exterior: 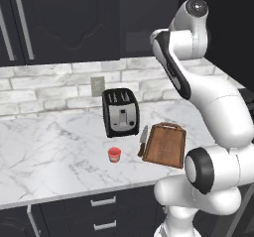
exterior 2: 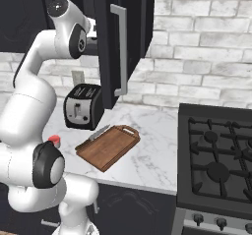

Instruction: Pick the bread, place it on the cutting board, pick the jam, place it on the counter, and close the cabinet.

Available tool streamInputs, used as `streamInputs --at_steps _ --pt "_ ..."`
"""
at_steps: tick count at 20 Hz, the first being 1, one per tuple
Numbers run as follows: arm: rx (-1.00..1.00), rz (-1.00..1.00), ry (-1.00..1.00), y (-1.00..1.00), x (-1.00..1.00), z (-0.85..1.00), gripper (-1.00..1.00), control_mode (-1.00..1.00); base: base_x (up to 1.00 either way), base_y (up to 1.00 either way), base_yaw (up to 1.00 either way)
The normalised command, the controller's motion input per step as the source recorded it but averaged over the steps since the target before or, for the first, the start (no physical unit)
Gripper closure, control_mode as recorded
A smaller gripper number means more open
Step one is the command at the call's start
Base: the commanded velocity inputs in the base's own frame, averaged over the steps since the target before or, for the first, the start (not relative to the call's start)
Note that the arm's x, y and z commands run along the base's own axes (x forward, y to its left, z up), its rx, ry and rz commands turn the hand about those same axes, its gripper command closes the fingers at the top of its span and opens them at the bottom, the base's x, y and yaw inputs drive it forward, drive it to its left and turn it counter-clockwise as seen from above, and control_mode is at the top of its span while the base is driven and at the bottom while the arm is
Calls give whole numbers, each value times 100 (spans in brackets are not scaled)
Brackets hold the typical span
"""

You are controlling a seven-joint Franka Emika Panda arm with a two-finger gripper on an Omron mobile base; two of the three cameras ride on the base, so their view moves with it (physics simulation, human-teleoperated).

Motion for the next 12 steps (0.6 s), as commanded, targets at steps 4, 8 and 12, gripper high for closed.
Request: streamInputs --at_steps 4,8,12 --pt "0 0 0 -9 29 0 -100 -100 0 0 0" --pt "0 0 0 -12 25 1 -100 -100 0 0 0" --pt "0 0 0 -17 19 4 -100 -100 0 0 0"
